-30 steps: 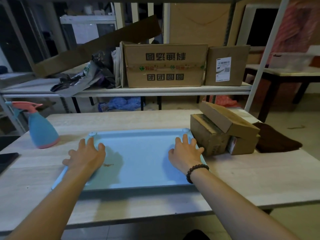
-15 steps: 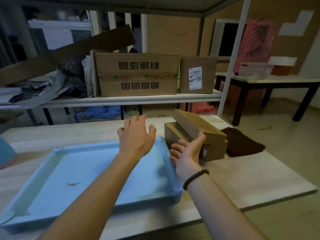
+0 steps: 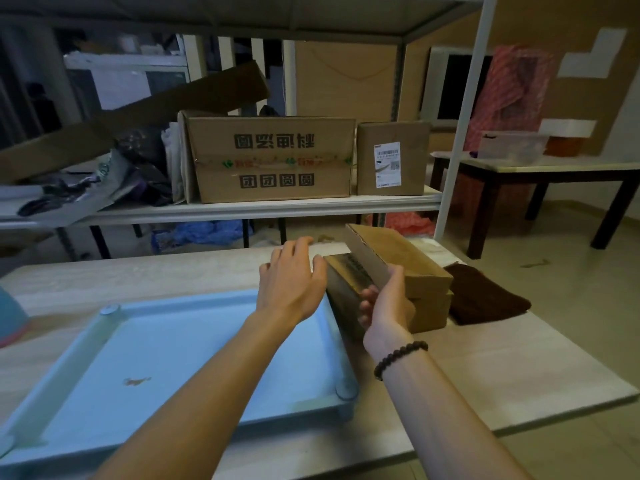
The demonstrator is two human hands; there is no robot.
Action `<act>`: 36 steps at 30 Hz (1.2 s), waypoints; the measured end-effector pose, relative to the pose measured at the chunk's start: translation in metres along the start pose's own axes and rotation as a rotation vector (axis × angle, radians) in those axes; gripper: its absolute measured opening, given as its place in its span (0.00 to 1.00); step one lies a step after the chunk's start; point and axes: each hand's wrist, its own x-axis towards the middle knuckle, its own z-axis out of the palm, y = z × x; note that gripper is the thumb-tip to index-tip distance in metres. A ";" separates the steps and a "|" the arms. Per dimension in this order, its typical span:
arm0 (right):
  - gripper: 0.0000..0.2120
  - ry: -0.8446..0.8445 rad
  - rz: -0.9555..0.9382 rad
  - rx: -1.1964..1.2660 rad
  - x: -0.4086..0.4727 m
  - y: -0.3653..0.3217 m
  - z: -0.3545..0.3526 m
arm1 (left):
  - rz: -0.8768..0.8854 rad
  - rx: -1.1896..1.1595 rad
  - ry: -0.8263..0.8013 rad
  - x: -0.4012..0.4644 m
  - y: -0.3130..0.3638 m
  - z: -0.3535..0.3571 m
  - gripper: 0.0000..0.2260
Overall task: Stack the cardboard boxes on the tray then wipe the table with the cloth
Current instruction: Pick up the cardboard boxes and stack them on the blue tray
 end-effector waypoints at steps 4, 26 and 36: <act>0.20 -0.125 -0.117 -0.032 -0.013 0.011 0.008 | -0.072 -0.226 -0.067 0.001 -0.007 -0.006 0.25; 0.38 -0.642 -0.257 -0.273 -0.031 0.055 0.056 | -0.387 -0.859 -0.216 -0.053 -0.134 -0.122 0.18; 0.21 -0.751 -0.220 -0.295 -0.044 0.072 0.073 | -0.415 -0.763 -0.358 -0.064 -0.143 -0.137 0.22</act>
